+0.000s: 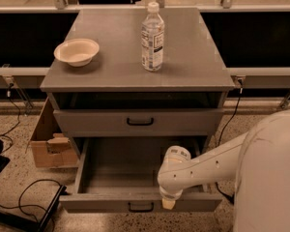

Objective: Open middle drawer

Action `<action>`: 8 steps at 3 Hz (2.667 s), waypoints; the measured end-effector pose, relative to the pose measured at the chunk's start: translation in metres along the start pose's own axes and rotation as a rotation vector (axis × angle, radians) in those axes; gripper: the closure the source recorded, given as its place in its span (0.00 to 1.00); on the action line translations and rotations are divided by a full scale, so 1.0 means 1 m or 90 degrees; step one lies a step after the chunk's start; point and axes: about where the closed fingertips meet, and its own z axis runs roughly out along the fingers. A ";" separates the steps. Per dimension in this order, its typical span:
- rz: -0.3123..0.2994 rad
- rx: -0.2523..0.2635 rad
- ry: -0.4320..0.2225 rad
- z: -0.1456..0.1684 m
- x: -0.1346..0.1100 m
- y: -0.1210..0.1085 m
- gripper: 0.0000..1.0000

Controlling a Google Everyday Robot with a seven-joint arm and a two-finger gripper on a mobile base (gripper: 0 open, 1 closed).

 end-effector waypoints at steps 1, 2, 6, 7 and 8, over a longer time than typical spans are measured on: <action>0.000 0.000 0.000 0.000 0.000 0.000 1.00; 0.024 -0.010 0.006 -0.003 0.008 0.026 1.00; 0.057 -0.020 0.023 -0.012 0.019 0.074 1.00; 0.057 -0.020 0.024 -0.011 0.019 0.074 1.00; 0.059 -0.018 0.030 -0.017 0.022 0.090 1.00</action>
Offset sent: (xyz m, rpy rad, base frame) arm -0.2836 -0.0079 -0.0038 -0.0225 0.1719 -0.3900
